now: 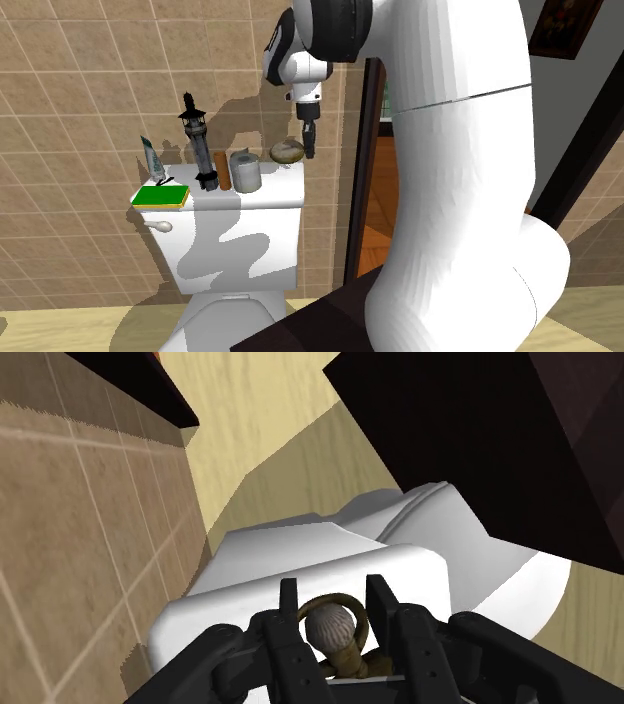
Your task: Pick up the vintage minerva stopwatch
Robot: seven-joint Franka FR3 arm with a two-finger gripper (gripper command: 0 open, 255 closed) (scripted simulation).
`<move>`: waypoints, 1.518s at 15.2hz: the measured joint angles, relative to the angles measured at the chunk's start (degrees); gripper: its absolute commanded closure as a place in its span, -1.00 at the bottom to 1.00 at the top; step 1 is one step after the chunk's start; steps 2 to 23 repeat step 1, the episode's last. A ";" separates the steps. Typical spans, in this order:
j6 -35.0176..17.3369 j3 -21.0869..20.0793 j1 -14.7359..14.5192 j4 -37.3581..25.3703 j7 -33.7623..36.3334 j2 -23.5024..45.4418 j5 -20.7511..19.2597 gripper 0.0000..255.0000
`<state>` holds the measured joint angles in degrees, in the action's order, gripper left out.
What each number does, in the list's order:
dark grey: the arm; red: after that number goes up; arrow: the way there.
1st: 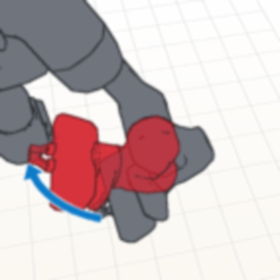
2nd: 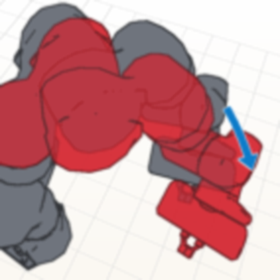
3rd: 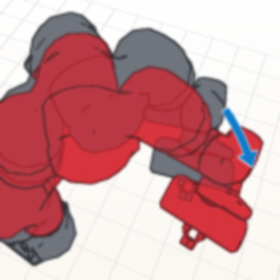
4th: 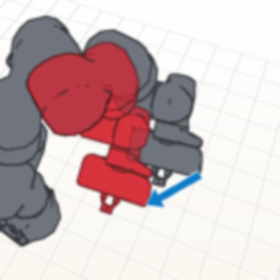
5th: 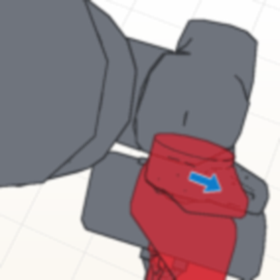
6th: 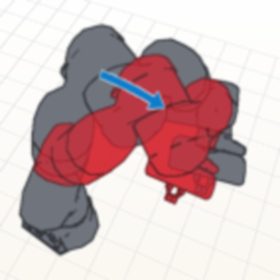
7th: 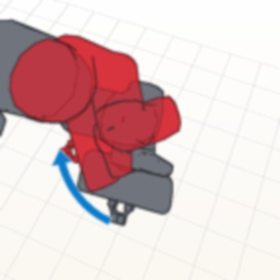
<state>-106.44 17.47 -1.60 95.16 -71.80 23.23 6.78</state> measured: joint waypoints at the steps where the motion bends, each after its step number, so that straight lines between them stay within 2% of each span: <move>1: 0.42 0.04 -0.04 -0.14 0.06 -0.29 -0.09 1.00; 23: 0.42 0.04 -0.04 -0.14 0.06 -0.29 -0.09 1.00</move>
